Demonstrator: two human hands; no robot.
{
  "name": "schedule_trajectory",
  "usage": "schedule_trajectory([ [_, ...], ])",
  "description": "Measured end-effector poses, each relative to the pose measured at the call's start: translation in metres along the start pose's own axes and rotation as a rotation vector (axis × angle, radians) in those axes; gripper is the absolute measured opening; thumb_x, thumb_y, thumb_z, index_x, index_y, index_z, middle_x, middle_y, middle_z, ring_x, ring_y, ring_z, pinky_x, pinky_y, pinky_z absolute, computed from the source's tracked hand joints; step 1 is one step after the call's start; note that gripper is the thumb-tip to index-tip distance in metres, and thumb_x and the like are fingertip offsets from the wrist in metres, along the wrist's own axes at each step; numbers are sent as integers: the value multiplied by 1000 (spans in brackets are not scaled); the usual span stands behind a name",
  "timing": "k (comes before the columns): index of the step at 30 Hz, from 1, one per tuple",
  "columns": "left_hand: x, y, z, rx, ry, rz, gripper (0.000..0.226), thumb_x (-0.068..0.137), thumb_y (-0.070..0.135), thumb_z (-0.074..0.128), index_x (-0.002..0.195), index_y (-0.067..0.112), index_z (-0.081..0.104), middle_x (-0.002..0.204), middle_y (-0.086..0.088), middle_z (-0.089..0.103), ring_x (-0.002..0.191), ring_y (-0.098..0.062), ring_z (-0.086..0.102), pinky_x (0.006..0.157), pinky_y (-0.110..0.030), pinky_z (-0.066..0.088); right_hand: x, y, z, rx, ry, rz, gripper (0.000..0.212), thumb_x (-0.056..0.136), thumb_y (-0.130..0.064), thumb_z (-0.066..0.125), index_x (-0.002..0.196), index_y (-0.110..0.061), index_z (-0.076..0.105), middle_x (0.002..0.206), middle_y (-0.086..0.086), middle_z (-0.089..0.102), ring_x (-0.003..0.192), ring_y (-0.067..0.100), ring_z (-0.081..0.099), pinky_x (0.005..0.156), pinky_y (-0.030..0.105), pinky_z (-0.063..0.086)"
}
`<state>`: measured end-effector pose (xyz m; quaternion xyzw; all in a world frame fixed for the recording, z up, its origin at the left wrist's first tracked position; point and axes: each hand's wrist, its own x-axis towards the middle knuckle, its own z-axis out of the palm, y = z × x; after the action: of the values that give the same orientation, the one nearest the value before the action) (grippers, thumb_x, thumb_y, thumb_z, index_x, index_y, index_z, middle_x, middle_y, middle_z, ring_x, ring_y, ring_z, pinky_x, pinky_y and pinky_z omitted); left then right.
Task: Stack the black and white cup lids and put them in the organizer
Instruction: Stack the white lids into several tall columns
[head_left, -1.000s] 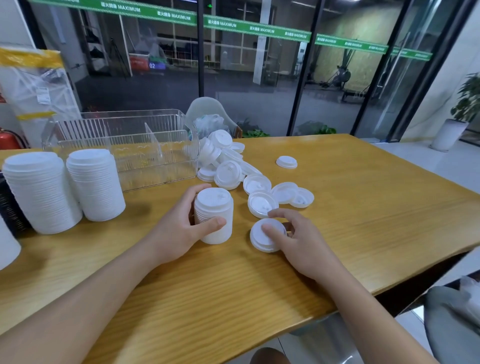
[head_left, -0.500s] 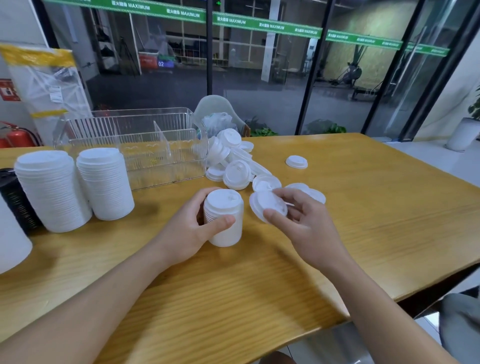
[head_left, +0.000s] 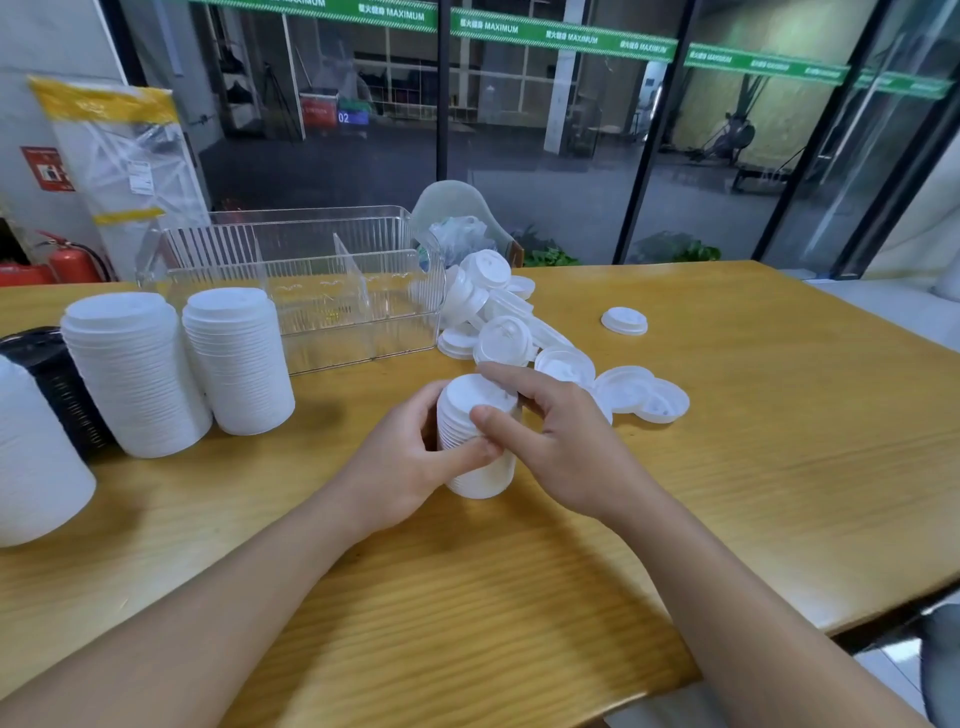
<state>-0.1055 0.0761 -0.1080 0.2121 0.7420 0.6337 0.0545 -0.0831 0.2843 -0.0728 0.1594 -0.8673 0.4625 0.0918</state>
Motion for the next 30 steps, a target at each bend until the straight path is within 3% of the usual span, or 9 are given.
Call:
schedule_trajectory([
  [4, 0, -1, -1, 15, 3, -5, 59, 90, 30, 92, 142, 29, 65, 132, 4, 78, 123, -18, 74, 108, -49, 58, -1, 5, 0, 38, -9, 9, 55, 102, -44, 74, 153, -29, 61, 143, -18, 67, 135, -6, 56, 116, 25, 45],
  [8, 2, -4, -2, 0, -1, -10, 83, 84, 32, 98, 153, 30, 53, 139, 3, 74, 130, -19, 71, 109, -47, 57, 1, 9, 0, 113, -44, -11, 59, 100, -39, 78, 155, -29, 58, 145, -20, 66, 137, -5, 56, 117, 27, 46],
  [11, 0, -2, -2, 35, -7, 6, 82, 87, 40, 93, 156, 38, 49, 145, 9, 70, 135, -16, 66, 112, -44, 54, 1, 22, -13, 184, 52, -3, 49, 101, -38, 76, 148, -29, 64, 141, -17, 69, 136, 1, 61, 116, 35, 48],
  [15, 0, -1, -2, 87, 1, 32, 67, 92, 40, 87, 151, 37, 55, 143, 13, 70, 134, -11, 65, 114, -43, 52, -9, 58, -42, -157, 209, 42, 39, 91, -45, 84, 127, -38, 71, 130, -25, 69, 132, 1, 58, 114, 40, 45],
  [17, 0, -1, -2, 85, 2, 34, 67, 91, 43, 87, 150, 37, 55, 142, 12, 70, 134, -12, 66, 113, -42, 52, -14, 75, -48, -311, 186, 55, 38, 84, -49, 87, 117, -39, 71, 128, -24, 66, 130, 0, 52, 117, 45, 39],
  [21, 0, 0, -1, 73, -1, 43, 65, 90, 41, 85, 149, 35, 56, 141, 9, 71, 132, -14, 67, 111, -42, 53, -11, 88, -40, -488, 147, 58, 37, 82, -54, 87, 106, -34, 67, 113, -22, 63, 114, 7, 52, 110, 38, 32],
  [27, 0, 0, -2, 70, -9, 48, 64, 91, 40, 85, 149, 35, 57, 142, 8, 70, 134, -16, 66, 113, -45, 53, -11, 93, -35, -527, 166, 8, 12, 97, -35, 77, 102, -31, 67, 103, -20, 65, 101, 3, 52, 106, 40, 38],
  [30, 0, 0, -1, 73, -7, 46, 65, 91, 39, 84, 150, 33, 56, 142, 9, 71, 133, -14, 67, 111, -41, 53, -13, 89, -37, -445, 192, -9, 8, 98, -30, 79, 98, -28, 72, 98, -18, 70, 97, 2, 58, 97, 37, 46],
])
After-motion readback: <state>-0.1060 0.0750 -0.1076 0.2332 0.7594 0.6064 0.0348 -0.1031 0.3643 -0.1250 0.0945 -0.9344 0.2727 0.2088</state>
